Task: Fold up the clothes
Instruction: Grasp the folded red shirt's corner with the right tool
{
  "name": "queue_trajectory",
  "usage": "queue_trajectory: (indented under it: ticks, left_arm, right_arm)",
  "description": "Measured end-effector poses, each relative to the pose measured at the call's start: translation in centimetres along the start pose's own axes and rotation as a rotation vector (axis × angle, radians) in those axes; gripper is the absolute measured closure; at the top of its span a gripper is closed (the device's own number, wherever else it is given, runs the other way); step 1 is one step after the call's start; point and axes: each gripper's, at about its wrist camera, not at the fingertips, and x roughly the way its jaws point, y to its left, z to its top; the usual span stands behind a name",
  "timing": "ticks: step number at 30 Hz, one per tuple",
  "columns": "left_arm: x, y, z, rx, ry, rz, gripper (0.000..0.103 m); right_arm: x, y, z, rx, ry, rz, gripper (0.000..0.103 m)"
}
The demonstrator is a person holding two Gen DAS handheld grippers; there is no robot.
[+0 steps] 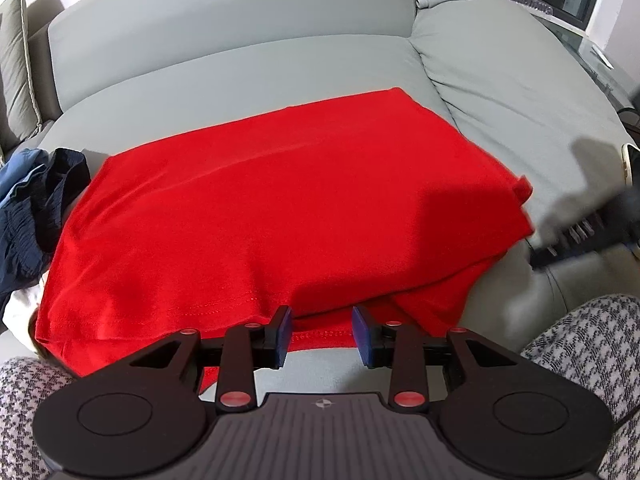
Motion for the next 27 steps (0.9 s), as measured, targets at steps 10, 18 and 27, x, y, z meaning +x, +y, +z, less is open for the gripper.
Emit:
queue_trajectory:
  ticks: [10, 18, 27]
  left_arm:
    - [-0.6, 0.1, -0.4, -0.01, -0.017, -0.007, 0.069]
    - [-0.8, 1.0, -0.3, -0.049, -0.015, 0.02, 0.069]
    - [-0.8, 2.5, -0.2, -0.101, -0.012, 0.043, 0.069]
  right_arm:
    - [-3.5, -3.9, -3.9, 0.396, -0.309, 0.4, 0.042]
    - [0.5, -2.4, -4.3, 0.574, -0.369, 0.492, 0.042]
    - [2.4, 0.4, -3.3, 0.478, -0.457, 0.357, 0.042]
